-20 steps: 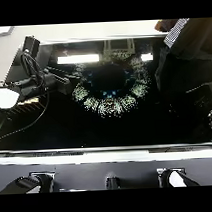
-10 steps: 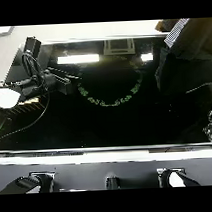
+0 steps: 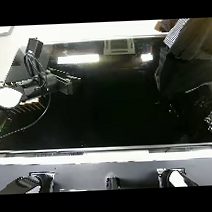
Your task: Fold the clothes and pants, and hang the long-sleeved shirts on hangers.
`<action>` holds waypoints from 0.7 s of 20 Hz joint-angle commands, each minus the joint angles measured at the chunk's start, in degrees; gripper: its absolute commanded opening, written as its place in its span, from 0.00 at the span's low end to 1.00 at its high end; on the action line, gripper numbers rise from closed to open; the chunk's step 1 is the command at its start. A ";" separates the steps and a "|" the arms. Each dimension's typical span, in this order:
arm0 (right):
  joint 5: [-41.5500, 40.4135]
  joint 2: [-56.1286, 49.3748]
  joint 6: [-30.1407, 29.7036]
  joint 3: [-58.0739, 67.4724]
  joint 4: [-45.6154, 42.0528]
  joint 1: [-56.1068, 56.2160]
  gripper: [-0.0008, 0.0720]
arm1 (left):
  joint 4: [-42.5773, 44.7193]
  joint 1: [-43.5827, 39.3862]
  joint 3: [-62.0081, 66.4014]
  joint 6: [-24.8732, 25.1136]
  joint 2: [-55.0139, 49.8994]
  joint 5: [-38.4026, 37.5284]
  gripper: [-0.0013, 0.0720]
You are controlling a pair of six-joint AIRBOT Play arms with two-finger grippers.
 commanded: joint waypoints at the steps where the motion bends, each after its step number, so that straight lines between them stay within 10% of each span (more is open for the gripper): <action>1: 4.85 -0.13 -2.08 0.22 6.10 -1.42 0.04 | 0.00 0.00 0.00 0.00 -0.07 0.00 0.95; 6: 4.68 4.17 -2.97 0.22 6.49 -1.42 0.68 | 1.95 0.55 0.13 -6.75 1.29 0.02 0.95; 11: -13.86 14.01 6.43 0.22 6.14 -1.42 0.65 | 8.11 7.93 0.13 -26.97 6.12 -0.46 0.95; 13: -26.10 14.36 7.74 0.20 19.02 -1.38 0.24 | 8.11 10.95 0.13 -27.34 7.48 -2.19 0.86; 14: -29.64 13.00 2.80 0.20 31.08 -1.29 0.13 | 8.13 12.15 0.13 -27.30 7.87 -3.26 0.59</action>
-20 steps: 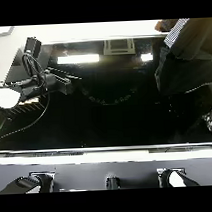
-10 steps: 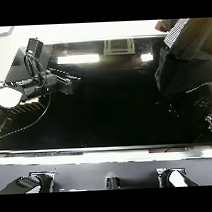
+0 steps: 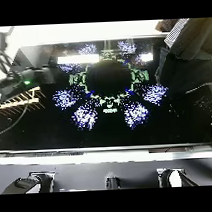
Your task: Fold the clothes and pants, and hang the long-sleeved shirts on hangers.
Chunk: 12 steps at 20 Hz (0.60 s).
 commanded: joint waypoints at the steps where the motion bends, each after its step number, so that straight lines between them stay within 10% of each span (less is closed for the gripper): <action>1: -14.78 -1.62 -10.84 -0.07 37.73 0.11 0.04 | 1.31 4.63 0.04 -4.35 2.05 -3.10 0.30; 2: -11.21 -4.17 -25.05 -0.09 56.68 0.42 0.04 | 1.33 5.25 0.04 -2.60 2.34 -4.15 0.05; 4: 3.82 -10.86 -47.89 -0.09 81.61 5.97 0.04 | 1.33 5.81 0.02 1.05 2.73 -5.97 0.04; 8: 29.64 -22.34 -49.35 -1.31 65.31 27.02 0.04 | 5.97 6.23 -0.22 1.27 2.78 -14.97 0.04; 12: 31.61 -22.99 -53.18 -15.50 54.53 41.33 0.04 | 7.63 8.85 -6.01 6.08 5.14 -18.08 0.04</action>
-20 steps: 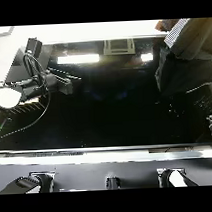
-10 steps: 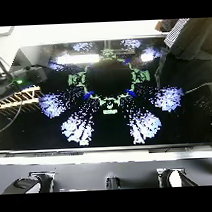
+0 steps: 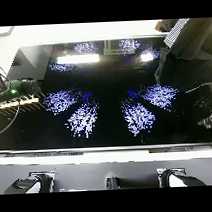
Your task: Fold the clothes and pants, and hang the long-sleeved shirts on hangers.
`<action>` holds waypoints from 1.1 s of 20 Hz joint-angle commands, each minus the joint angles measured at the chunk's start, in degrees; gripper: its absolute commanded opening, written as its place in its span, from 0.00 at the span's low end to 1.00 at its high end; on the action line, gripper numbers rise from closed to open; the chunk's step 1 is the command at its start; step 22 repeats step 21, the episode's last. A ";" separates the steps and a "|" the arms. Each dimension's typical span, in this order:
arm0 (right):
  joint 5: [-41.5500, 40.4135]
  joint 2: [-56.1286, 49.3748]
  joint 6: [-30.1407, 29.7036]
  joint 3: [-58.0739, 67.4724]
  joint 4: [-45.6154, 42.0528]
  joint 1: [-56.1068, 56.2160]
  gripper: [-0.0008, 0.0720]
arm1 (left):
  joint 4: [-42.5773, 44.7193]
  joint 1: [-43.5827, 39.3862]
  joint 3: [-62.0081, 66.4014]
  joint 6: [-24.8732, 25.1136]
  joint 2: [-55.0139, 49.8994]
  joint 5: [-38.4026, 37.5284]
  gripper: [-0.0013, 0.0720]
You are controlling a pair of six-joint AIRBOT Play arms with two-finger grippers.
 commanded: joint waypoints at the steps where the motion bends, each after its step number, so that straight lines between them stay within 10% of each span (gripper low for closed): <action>1: 4.94 -0.70 -5.53 -12.37 -3.02 11.30 0.04 | 1.81 2.71 -5.60 3.63 2.32 -3.56 0.04; 22: 5.81 0.98 -5.31 -23.52 -2.91 13.16 0.04 | 2.56 5.97 -8.44 4.20 3.37 -2.91 0.05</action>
